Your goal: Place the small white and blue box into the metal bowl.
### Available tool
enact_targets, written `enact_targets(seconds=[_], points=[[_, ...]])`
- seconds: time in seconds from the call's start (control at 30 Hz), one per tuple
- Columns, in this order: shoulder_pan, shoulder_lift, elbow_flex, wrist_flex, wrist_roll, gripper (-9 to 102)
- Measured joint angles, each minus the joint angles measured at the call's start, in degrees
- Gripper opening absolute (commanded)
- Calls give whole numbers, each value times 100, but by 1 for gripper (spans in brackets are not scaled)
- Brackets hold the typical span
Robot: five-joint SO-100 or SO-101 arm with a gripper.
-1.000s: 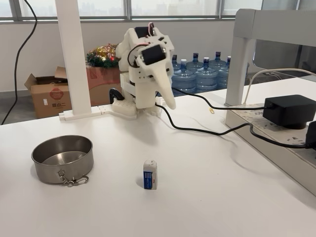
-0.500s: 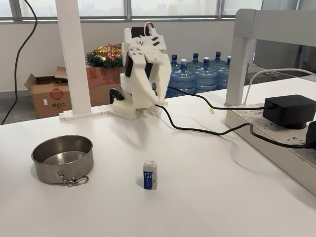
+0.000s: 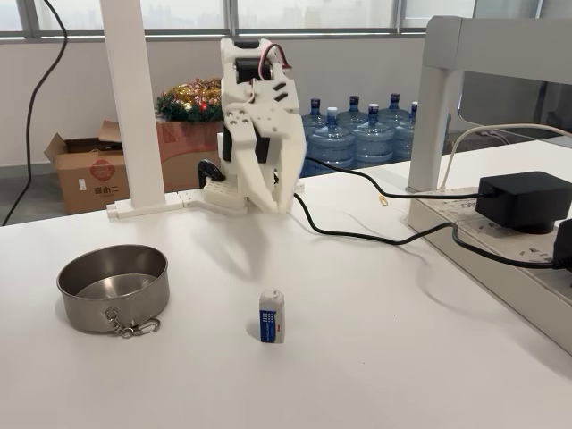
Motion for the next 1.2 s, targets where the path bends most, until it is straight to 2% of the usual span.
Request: enact_targets(seconds=[0.33,0.53,0.67,0.93,1.2], points=[[-26,-1573,-35,-1635,0,-3],[18,-2470,-44,-2619,0,23],[53,-2927,-44,-3155,0,29],[53,-4307,-105,-4403,9,30],[53,-5458,-571,-4579,26,29]])
